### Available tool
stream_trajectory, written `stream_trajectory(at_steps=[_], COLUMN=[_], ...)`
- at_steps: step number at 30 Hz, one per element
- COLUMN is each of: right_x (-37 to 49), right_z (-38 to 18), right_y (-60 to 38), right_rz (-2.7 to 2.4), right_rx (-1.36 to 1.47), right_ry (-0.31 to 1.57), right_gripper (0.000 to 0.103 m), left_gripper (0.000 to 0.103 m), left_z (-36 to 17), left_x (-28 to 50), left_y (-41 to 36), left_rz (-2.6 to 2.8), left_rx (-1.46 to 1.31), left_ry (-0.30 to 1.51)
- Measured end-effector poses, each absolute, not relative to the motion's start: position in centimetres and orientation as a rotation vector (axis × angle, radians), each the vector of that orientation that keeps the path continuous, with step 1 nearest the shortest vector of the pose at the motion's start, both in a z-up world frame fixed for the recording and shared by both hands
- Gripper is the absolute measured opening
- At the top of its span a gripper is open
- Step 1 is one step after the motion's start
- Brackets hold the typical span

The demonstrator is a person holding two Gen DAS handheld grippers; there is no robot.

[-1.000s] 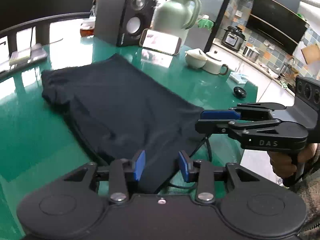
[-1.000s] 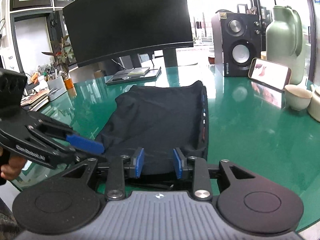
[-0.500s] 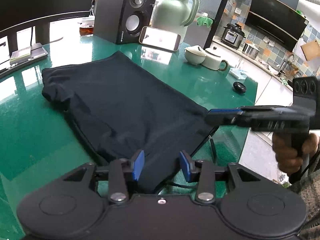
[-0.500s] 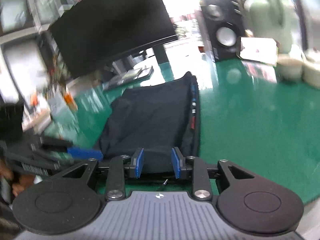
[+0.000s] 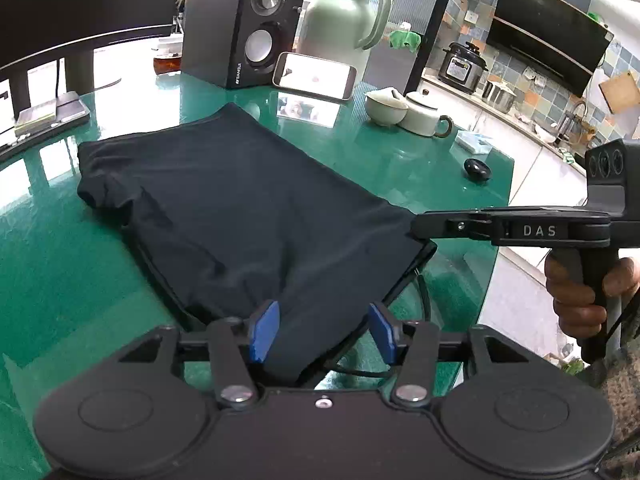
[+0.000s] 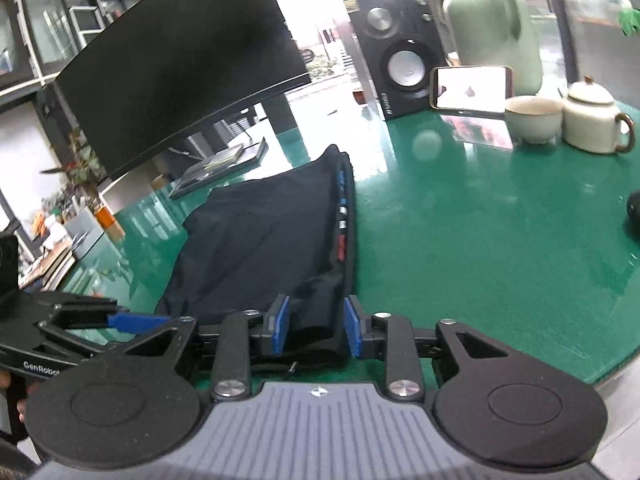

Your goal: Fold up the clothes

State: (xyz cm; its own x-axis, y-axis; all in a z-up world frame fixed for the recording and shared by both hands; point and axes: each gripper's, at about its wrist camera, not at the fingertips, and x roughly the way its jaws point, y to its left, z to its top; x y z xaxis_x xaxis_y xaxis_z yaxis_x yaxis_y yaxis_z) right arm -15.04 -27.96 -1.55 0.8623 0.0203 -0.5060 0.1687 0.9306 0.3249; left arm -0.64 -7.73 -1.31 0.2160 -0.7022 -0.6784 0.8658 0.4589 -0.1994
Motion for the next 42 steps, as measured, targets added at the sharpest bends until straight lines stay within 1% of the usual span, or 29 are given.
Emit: stream_trajectory(at_steps=[3,4,6,7,9,11,12,13,14,16,18,21,24,26,28,30,34,39,42], right_x=[-14.6,-14.7,-14.7,-14.9,-15.3,-15.3,-15.3,-15.3,-15.3,-15.2,-14.2,-12.6,-10.0,-8.2,-5.8,-3.4,-0.7,1.1,1.3], right_z=[-1.8,-1.7,-1.8,-2.2,-2.5,-2.4,-2.2,-2.0,-1.9,-1.5,-1.2,-1.0,-0.6,-0.3,0.2,0.6,0.5,-0.8,-1.7], right_y=[-27.7,-27.8,-28.1,-28.9,-29.6,-29.6,-29.4,-29.5,-29.7,-30.8,-31.9,-32.1,-31.6,-31.3,-31.3,-31.2,-31.2,-31.1,-31.9], right_rz=[-0.084,-0.088,-0.092,-0.088,-0.082,-0.076,-0.068,-0.065,-0.065,-0.07,-0.079,-0.109,-0.114,-0.107,-0.08,-0.049,-0.003,-0.015,-0.057], right_rx=[0.345,0.356,0.384,0.444,0.502,0.492,0.473,0.476,0.487,0.545,0.583,0.546,0.462,0.424,0.396,0.37,0.352,0.323,0.319], right_ry=[0.554,0.548,0.544,0.541,0.539,0.541,0.543,0.534,0.525,0.469,0.426,0.414,0.432,0.451,0.468,0.485,0.526,0.591,0.61], right_gripper=[0.022,0.016,0.013,0.012,0.012,0.013,0.017,0.024,0.027,0.03,0.03,0.029,0.017,0.016,0.016,0.016,0.016,0.016,0.01], left_gripper=[0.054,0.054,0.054,0.054,0.054,0.054,0.055,0.06,0.077,0.092,0.092,0.091,0.087,0.082,0.081,0.081,0.08,0.08,0.076], left_z=[-1.4,-1.4,-1.5,-1.5,-1.5,-1.4,-1.2,-0.9,-0.6,-0.3,-0.2,0.4,1.1,1.4,1.4,0.9,-0.7,-2.1,-2.3], left_x=[-0.6,-0.5,-0.4,-0.4,-0.4,-0.4,-0.2,0.3,1.0,2.7,5.0,6.4,7.5,8.7,10.4,12.5,15.0,15.9,15.9], left_y=[-7.8,-7.8,-7.9,-7.9,-7.9,-7.9,-7.8,-7.3,-6.8,-5.5,-4.1,-3.5,-4.3,-5.2,-6.0,-6.8,-7.6,-7.5,-7.3], left_rz=[-1.095,-1.093,-1.091,-1.091,-1.09,-1.089,-1.089,-1.08,-1.066,-1.009,-0.912,-0.885,-0.89,-0.884,-0.891,-0.886,-0.854,-0.85,-0.852], left_rx=[0.244,0.243,0.239,0.238,0.238,0.241,0.238,0.206,0.162,0.045,-0.072,-0.143,-0.15,-0.168,-0.216,-0.263,-0.268,-0.236,-0.206], left_ry=[0.795,0.797,0.8,0.801,0.8,0.807,0.812,0.812,0.81,0.826,0.857,0.815,0.759,0.751,0.759,0.781,0.825,0.859,0.858])
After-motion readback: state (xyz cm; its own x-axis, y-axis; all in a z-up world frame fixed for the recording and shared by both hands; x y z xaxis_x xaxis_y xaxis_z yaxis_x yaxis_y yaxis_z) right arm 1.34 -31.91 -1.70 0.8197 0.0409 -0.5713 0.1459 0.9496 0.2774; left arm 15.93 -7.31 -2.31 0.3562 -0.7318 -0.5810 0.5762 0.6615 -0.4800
